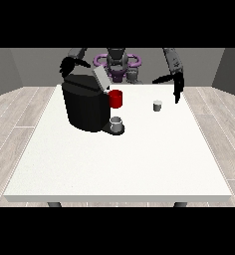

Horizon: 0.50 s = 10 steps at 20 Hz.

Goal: Insert the coffee pod into the coffee machine and close the lid

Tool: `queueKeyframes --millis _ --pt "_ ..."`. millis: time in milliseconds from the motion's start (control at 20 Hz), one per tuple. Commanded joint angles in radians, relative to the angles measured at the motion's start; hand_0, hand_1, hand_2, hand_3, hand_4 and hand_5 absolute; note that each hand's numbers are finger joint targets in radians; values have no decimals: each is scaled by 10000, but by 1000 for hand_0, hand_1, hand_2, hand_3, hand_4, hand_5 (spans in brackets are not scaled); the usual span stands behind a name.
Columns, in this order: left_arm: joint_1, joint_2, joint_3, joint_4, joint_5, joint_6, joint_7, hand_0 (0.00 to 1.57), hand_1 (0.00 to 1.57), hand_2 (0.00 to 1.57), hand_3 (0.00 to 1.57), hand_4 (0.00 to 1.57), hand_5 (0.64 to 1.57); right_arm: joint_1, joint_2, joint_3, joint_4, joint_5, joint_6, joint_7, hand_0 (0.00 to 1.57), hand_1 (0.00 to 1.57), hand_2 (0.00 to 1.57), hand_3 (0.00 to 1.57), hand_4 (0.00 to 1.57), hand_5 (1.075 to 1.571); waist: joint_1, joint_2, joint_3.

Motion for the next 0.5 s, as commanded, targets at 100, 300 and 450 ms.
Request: queueKeyframes --millis 100,300,450 --pt "-721 200 -166 1428 -942 473 -358 0 0 0 0 0 1571 -491 109 238 101 41 -249 440 0 0 0 0 340 1571 -110 465 -2" --pt "-1041 338 -321 2153 -1449 612 -901 0 0 113 0 0 1571 -750 -78 13 147 -23 -392 727 0 0 0 0 358 1571 -218 676 -3" --pt "-1355 210 -593 2240 -1743 561 -988 0 0 459 0 0 1571 -1162 -175 -319 1057 -93 -399 448 0 0 0 0 372 1571 160 663 0"
